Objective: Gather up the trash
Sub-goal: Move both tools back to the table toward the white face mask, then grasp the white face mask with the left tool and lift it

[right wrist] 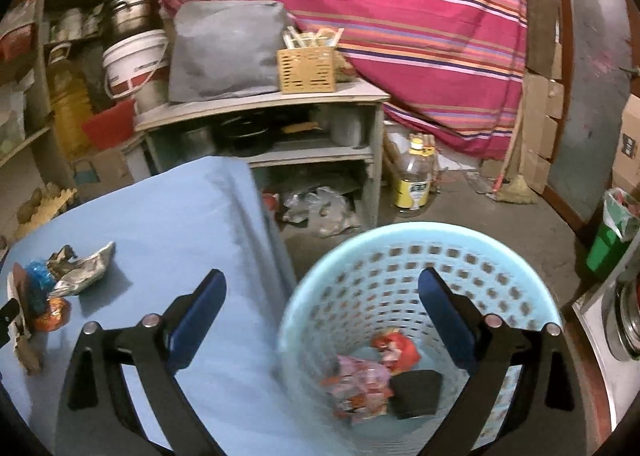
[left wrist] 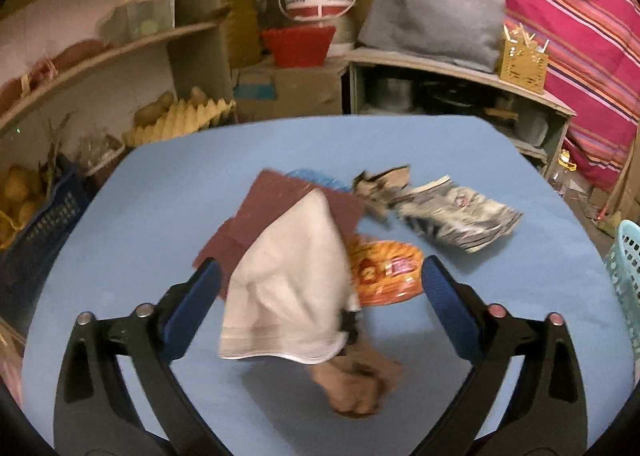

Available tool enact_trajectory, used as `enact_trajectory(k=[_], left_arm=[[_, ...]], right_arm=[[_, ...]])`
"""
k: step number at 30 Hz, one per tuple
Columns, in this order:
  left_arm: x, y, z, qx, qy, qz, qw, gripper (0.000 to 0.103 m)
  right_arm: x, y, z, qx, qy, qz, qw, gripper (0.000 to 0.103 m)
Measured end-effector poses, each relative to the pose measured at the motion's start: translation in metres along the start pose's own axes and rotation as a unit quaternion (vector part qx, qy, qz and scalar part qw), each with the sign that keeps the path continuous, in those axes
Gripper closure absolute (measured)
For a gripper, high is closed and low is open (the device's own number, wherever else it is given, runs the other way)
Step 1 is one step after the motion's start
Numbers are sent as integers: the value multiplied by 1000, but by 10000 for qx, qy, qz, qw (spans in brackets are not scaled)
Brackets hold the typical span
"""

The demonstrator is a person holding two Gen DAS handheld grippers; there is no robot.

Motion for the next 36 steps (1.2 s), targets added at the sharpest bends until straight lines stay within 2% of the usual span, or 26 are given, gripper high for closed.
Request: enact_trajectory(k=[2, 4, 8, 14, 19, 24, 31, 36], left_arm=[[5, -2, 9, 134, -12, 89, 9999, 25], [10, -5, 17, 232, -56, 130, 9996, 27], [15, -8, 29, 469, -267, 51, 9985, 45], [25, 0, 10, 147, -298, 59, 9994, 54], [41, 0, -6, -81, -141, 142, 9998, 57], [74, 0, -11, -129, -79, -56, 9999, 57], [124, -17, -2, -1, 142, -285, 9995, 57], [157, -32, 1, 26, 322, -302, 9990, 57]], right_arm=[[17, -1, 5, 40, 69, -120, 9999, 8], [33, -3, 10, 93, 102, -291, 9995, 8], [65, -10, 16, 179, 115, -681, 9974, 8], [99, -17, 17, 222, 280, -924, 9951, 8], [128, -29, 11, 275, 543, -1016, 9930, 8], [160, -46, 1, 294, 703, -1146, 9905, 8], [200, -67, -8, 426, 1244, -822, 9879, 8], [228, -80, -11, 482, 1340, -897, 9857, 8]])
Point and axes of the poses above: each gripper's, at about its wrist camera, not at the fingertips, and z roughly the way its jaws point, x to its left, y to its top, the point moved 5 cm from there along z, roughly the way its jaws point, and after that the axes turned 11 degrees about y, right-handed, at the moved point
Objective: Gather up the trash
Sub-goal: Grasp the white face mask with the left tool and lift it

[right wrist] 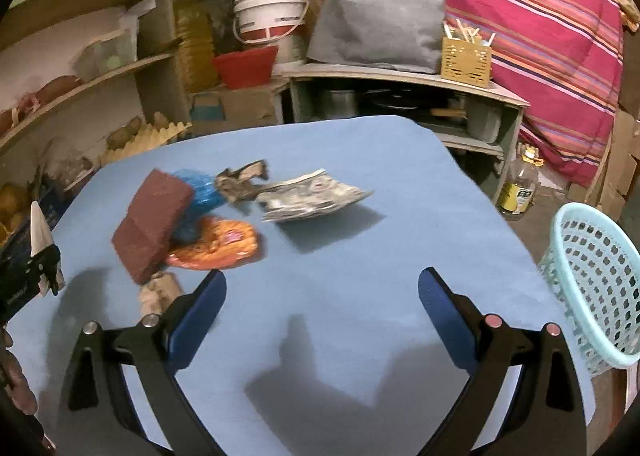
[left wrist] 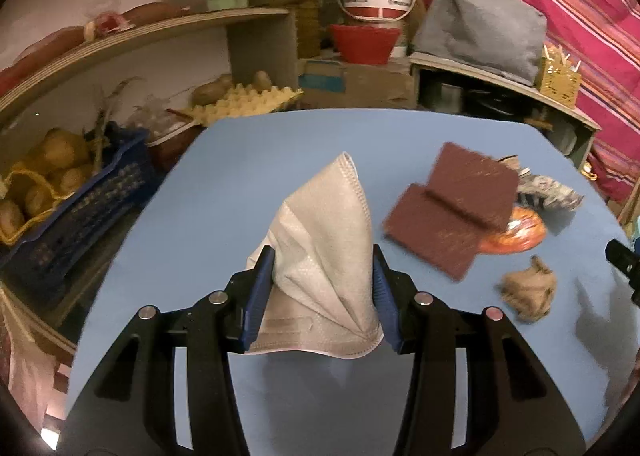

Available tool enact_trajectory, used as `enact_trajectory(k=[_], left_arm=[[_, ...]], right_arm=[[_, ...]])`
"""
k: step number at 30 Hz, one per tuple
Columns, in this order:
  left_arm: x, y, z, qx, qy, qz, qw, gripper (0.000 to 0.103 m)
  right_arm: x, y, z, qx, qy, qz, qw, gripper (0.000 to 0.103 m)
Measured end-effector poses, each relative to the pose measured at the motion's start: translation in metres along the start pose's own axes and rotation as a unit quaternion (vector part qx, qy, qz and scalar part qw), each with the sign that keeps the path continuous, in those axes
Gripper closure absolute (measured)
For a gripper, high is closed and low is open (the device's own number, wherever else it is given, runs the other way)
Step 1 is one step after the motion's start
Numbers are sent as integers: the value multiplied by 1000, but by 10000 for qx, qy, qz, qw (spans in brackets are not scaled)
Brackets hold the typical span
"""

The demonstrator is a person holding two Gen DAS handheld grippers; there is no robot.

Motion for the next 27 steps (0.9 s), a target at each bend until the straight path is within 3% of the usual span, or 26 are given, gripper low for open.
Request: enact_trajectory(k=[13, 22, 23, 25, 27], left_arm=[[61, -15, 2, 2, 59, -221, 9997, 57], [79, -16, 5, 32, 87, -351, 9993, 57], [80, -16, 5, 28, 88, -355, 9993, 57], [78, -15, 5, 18, 84, -364, 9993, 57], [76, -14, 4, 3, 74, -352, 9994, 57]], right_arm=[[68, -19, 21, 309, 107, -243, 9992, 8], [88, -25, 44, 639, -102, -555, 9964, 10], [88, -26, 46, 669, -83, -556, 9962, 11], [89, -27, 49, 732, -32, -562, 9957, 28], [91, -28, 52, 837, 81, -570, 9948, 38]])
Point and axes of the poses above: each gripper's, at about its wrist camera, not at the fingertips, and z roughly the way its jaws point, x to its left, y to its top, the point moved 5 cm from there along z, roughly the way its jaws point, and after that the axes turned 11 degrees about y, right-handed, at the moved point
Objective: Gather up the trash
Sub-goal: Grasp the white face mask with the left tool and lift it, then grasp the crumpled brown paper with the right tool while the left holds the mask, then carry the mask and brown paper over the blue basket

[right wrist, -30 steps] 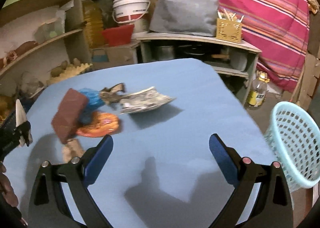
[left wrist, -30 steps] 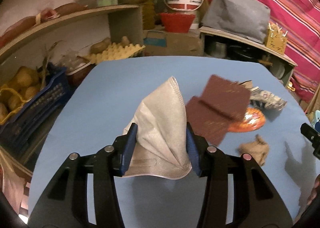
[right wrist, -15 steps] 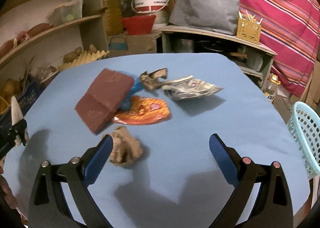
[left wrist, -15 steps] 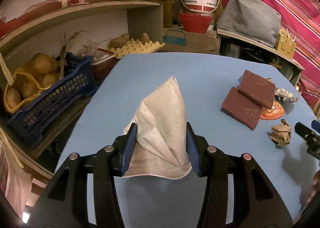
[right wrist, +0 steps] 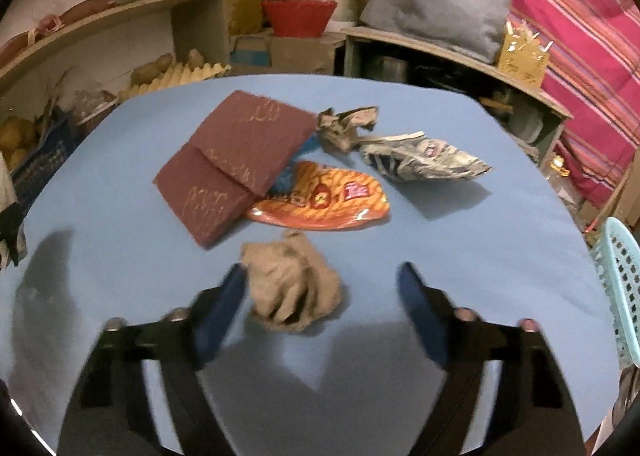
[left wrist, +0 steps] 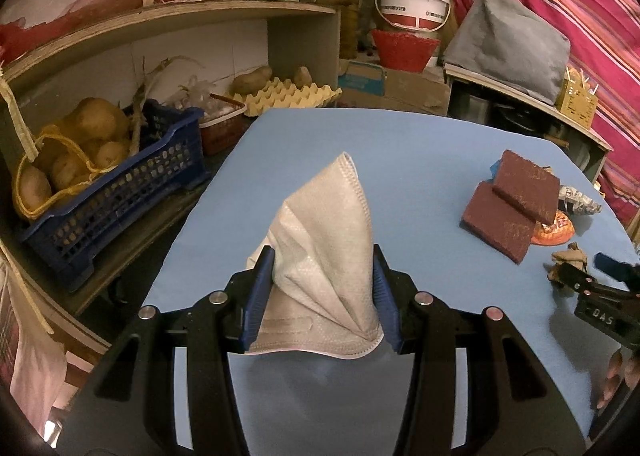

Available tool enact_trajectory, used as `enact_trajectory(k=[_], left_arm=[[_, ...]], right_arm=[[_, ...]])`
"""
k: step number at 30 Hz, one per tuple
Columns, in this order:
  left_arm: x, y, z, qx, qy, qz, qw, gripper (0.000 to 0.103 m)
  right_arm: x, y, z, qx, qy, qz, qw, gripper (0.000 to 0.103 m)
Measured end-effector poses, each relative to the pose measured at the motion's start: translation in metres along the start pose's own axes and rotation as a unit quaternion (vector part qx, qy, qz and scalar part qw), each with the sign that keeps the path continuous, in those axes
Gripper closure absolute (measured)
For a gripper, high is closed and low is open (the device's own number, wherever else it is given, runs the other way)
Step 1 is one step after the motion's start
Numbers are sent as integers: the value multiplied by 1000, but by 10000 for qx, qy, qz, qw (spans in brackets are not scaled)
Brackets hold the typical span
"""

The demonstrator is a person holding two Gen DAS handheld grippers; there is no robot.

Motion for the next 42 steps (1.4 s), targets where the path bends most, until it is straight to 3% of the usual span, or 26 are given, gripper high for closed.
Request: enact_trajectory(k=[3, 11, 18, 35, 42], left_arm=[[-4, 0, -1, -23, 8, 45, 10000, 57], [-16, 6, -10, -85, -15, 22, 10000, 57], [-41, 14, -24, -208, -126, 52, 9997, 57], [-170, 26, -67, -485, -778, 323, 9953, 57], [-213, 19, -71, -512, -852, 538, 9936, 57]], right_arm=[[1, -3, 4, 108, 232, 4, 9997, 55], [-8, 1, -9, -119, 286, -72, 9995, 56], [-42, 7, -28, -328, 164, -77, 9993, 56], [-164, 11, -78, -702, -142, 250, 9971, 56], [-201, 4, -94, -801, -364, 263, 9958, 56]])
Point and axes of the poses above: each gripper's, at about its wrist camera, not at the fingertips, and z roughly the way its jaws point, x to its left, y to its top, the point moved 5 cm from there along z, roughly the way its jaws point, and after that the axes turned 11 degrees about y, right-handed, at the moved point
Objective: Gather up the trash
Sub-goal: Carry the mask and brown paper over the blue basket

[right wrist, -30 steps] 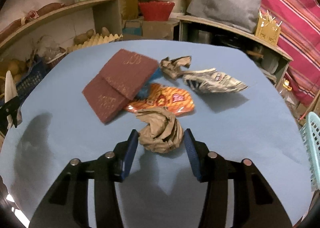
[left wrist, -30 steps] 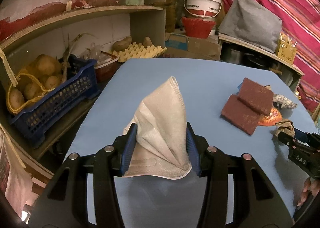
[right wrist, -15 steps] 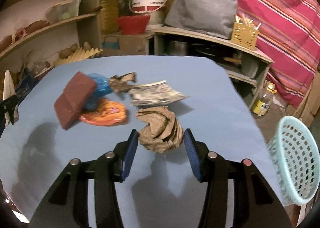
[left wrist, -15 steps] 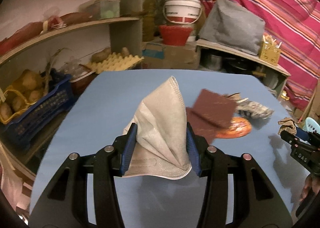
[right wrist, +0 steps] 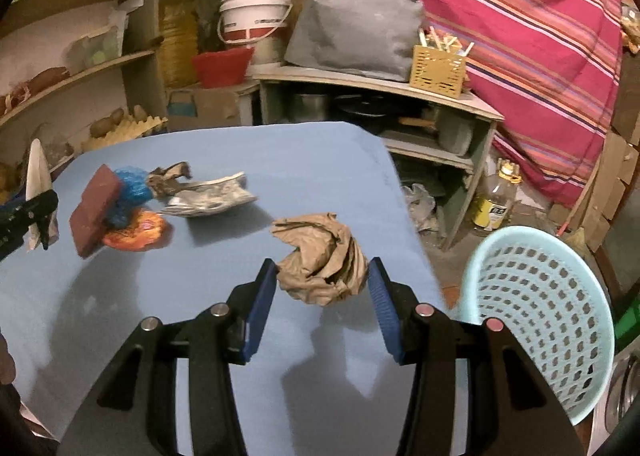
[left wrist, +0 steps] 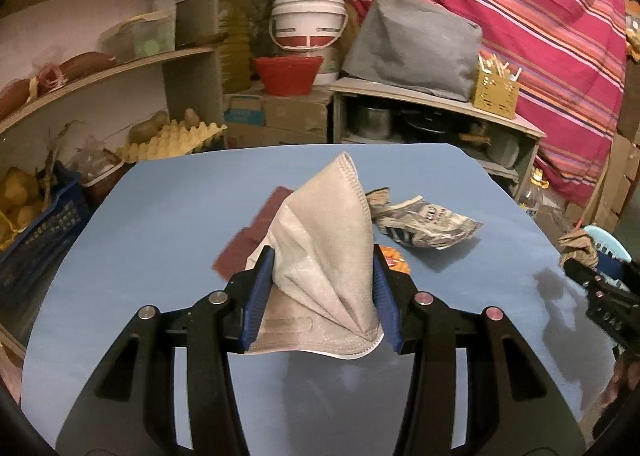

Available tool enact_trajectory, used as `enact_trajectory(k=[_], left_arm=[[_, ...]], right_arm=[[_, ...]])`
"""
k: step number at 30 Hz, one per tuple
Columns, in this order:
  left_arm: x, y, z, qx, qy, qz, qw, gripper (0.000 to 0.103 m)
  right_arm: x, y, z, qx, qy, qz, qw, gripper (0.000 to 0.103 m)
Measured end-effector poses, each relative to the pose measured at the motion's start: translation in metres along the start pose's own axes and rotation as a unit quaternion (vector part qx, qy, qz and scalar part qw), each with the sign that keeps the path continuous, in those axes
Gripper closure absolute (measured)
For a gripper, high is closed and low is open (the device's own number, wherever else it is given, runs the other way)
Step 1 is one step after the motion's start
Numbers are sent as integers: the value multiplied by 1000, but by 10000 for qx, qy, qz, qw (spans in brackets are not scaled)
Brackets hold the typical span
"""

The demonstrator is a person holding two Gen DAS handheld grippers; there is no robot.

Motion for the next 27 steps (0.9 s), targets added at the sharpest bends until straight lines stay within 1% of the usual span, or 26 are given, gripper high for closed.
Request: enact_trajectory(k=[5, 8, 12, 15, 18, 21, 25, 27], left_arm=[[-30, -2, 1, -34, -61, 199, 9998, 57], [-49, 0, 0, -24, -175, 268, 9995, 57], [-76, 5, -7, -119, -311, 415, 9986, 57], [-101, 9, -12, -87, -513, 476, 9975, 57], [-125, 12, -21, -186, -592, 608, 9962, 57], [-150, 13, -28, -207, -774, 649, 9947, 57], [-196, 13, -40, -255, -1051, 774, 9911, 57], [-222, 11, -46, -260, -1247, 831, 9884, 57]], right_arm=[[-33, -1, -10, -41, -100, 224, 9997, 56], [-55, 0, -17, -112, -171, 416, 9989, 56], [-87, 1, -29, -225, -354, 623, 9972, 56], [-111, 3, -42, -350, -536, 718, 9954, 56], [-134, 3, -52, -465, -580, 911, 9931, 56], [-158, 1, -62, -548, -646, 1084, 9905, 56], [-183, -5, -72, -602, -803, 1237, 9872, 55], [-192, -7, -75, -608, -899, 1252, 9862, 56]])
Point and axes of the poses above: each gripper's, at about its wrist camera, not at the fingertips, and z roughly the way its jaws point, x to its left, y to its top, the point moved 5 cm from there along z, roughly the way its jaws point, and after that the axes turned 11 degrees about y, right-handed, at the moved point
